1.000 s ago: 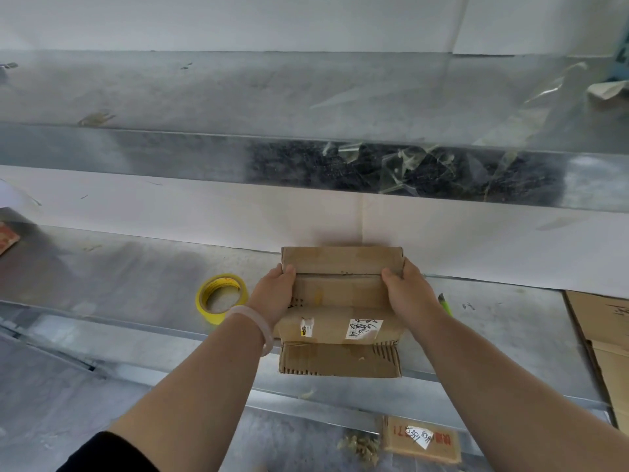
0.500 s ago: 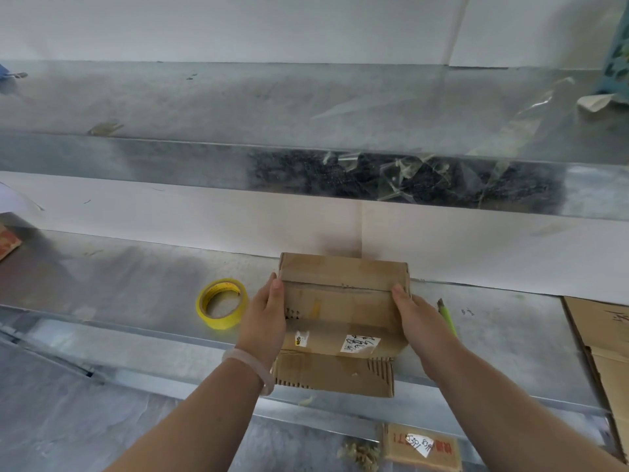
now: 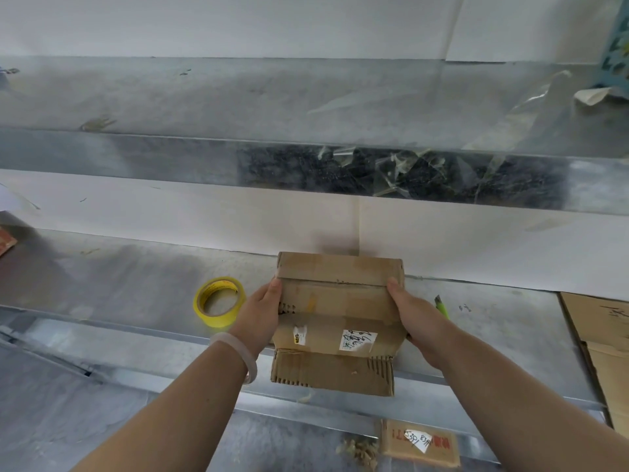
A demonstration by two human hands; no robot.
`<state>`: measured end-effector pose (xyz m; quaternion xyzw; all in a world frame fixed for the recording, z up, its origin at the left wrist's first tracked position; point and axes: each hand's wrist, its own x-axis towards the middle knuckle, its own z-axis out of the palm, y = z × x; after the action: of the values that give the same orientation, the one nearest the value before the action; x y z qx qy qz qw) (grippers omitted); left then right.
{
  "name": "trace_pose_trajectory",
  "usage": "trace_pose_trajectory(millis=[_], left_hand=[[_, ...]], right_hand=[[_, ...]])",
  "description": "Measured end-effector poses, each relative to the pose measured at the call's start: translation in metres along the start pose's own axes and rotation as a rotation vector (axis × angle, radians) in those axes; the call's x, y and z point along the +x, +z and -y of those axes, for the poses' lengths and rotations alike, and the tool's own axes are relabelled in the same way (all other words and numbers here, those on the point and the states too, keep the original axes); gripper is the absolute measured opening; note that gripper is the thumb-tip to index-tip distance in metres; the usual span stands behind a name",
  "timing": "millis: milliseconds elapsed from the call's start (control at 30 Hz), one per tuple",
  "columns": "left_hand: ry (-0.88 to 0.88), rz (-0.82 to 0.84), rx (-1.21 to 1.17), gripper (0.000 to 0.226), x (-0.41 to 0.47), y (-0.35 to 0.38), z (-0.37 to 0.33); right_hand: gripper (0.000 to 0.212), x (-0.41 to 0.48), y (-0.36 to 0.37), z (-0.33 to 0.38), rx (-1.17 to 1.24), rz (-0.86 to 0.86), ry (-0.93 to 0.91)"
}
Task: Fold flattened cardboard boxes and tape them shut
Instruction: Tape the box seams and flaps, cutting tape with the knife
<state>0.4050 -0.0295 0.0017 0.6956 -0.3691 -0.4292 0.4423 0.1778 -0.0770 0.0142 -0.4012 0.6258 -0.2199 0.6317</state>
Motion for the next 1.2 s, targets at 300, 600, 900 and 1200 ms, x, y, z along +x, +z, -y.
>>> trace_pose_trajectory(millis=[300, 600, 900, 1200], left_hand=[[1.054, -0.031, 1.082, 0.048, 0.005, -0.002, 0.011], [0.939, 0.013, 1.257, 0.053, -0.002, 0.005, 0.018], [0.45, -0.116, 0.921, 0.114, -0.02, 0.003, 0.016], [0.372, -0.232, 0.402, 0.082, -0.032, -0.003, -0.004]], right_hand=[[0.048, 0.007, -0.005, -0.023, -1.072, -0.298, -1.152], [0.068, 0.008, -0.003, -0.029, -1.37, -0.204, -1.014], [0.114, -0.013, 0.002, -0.032, -0.834, -0.231, -0.549], [0.111, -0.047, 0.007, -0.028, -0.42, -0.254, -0.574]])
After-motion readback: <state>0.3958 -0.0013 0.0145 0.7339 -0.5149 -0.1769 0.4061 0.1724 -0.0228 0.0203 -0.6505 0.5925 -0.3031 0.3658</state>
